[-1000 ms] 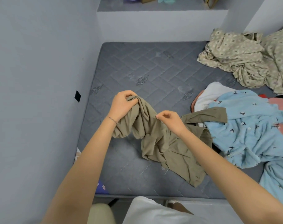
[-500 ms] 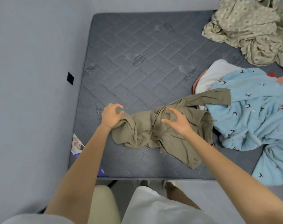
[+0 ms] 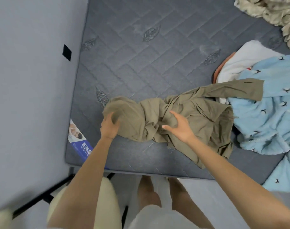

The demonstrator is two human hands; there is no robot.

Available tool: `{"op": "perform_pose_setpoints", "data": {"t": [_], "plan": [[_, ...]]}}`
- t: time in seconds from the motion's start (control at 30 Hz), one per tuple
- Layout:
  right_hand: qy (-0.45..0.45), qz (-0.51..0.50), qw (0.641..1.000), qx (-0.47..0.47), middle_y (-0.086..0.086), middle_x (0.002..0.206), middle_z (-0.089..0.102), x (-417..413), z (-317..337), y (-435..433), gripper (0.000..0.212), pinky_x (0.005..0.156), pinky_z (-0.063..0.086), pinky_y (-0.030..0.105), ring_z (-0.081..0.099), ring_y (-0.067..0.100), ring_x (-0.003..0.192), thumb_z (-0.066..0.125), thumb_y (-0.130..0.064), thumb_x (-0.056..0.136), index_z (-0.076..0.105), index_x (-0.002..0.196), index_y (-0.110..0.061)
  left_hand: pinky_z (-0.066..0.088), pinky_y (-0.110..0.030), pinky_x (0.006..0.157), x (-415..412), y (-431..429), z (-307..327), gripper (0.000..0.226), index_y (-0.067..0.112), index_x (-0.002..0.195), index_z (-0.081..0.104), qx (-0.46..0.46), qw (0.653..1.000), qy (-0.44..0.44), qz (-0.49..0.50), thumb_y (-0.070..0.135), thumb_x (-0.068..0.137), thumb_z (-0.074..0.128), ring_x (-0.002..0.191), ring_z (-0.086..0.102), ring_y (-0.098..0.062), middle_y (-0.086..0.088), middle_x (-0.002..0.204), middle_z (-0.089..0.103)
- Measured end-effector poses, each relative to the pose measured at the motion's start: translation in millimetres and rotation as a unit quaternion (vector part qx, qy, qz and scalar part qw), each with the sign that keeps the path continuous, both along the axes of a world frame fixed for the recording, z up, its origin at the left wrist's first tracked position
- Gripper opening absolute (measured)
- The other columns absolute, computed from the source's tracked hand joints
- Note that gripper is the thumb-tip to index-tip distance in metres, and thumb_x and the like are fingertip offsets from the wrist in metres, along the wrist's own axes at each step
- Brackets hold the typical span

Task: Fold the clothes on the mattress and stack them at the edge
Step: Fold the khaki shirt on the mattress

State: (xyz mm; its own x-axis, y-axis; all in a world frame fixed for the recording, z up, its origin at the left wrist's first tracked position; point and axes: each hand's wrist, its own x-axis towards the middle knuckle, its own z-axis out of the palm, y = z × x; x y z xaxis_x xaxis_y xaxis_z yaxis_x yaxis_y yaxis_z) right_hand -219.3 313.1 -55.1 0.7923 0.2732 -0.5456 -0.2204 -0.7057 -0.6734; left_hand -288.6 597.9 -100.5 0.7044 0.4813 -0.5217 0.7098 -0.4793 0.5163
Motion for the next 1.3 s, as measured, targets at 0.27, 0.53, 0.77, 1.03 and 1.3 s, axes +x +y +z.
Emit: {"op": "perform_pose_setpoints", "data": {"t": [0.27,0.53,0.77,1.03,1.3], "plan": [[0.010,0.071,0.996,0.058,0.000,0.152,0.034,5,-79,78,0.081,0.112,0.015,0.022,0.023,0.016,0.142,0.075,-0.033,0.081,0.031,0.148,-0.020,0.024,-0.041,0.116,-9,26,-98,0.090,0.003,0.151,0.011,-0.066,0.977,-0.014,0.201,0.017,0.086,0.070,0.142,0.026,-0.031,-0.019,0.153,0.026],[0.024,0.058,0.993,0.098,-0.006,0.155,0.026,4,-131,112,0.094,0.117,0.019,0.029,0.020,0.010,0.143,0.078,-0.038,0.077,0.022,0.151,-0.026,0.043,-0.035,0.102,3,38,-146,0.076,0.006,0.151,0.016,-0.202,0.901,-0.090,0.374,0.012,0.091,0.063,0.119,0.055,-0.027,-0.021,0.128,0.057],[0.122,-0.114,0.967,0.194,-0.011,0.156,0.022,5,-127,122,0.103,0.118,0.022,0.030,0.021,0.002,0.141,0.075,-0.052,0.073,0.013,0.153,-0.032,0.047,-0.022,0.063,23,-18,-107,0.046,0.010,0.135,0.048,-0.303,0.936,-0.159,0.083,0.002,0.091,0.059,0.066,0.051,-0.012,-0.003,0.071,0.058],[0.071,-0.301,0.938,0.154,0.009,0.080,0.059,38,-140,103,0.017,0.075,0.042,0.030,0.054,0.016,0.077,0.054,-0.013,0.097,0.062,0.085,-0.003,0.052,-0.035,0.090,12,-83,-103,0.042,0.026,0.137,0.048,-0.306,0.935,-0.116,-0.138,0.014,0.097,0.053,0.089,0.064,-0.015,0.002,0.090,0.065],[-0.055,-0.365,0.913,0.173,-0.019,0.086,0.069,56,-116,51,0.019,0.080,0.044,0.007,0.061,-0.013,0.082,0.052,-0.017,0.099,0.070,0.095,-0.017,0.038,-0.040,0.098,47,-68,-106,0.041,0.017,0.134,0.049,-0.017,0.985,-0.165,-0.036,0.009,0.094,0.053,0.103,0.049,-0.027,-0.008,0.104,0.056]]}}
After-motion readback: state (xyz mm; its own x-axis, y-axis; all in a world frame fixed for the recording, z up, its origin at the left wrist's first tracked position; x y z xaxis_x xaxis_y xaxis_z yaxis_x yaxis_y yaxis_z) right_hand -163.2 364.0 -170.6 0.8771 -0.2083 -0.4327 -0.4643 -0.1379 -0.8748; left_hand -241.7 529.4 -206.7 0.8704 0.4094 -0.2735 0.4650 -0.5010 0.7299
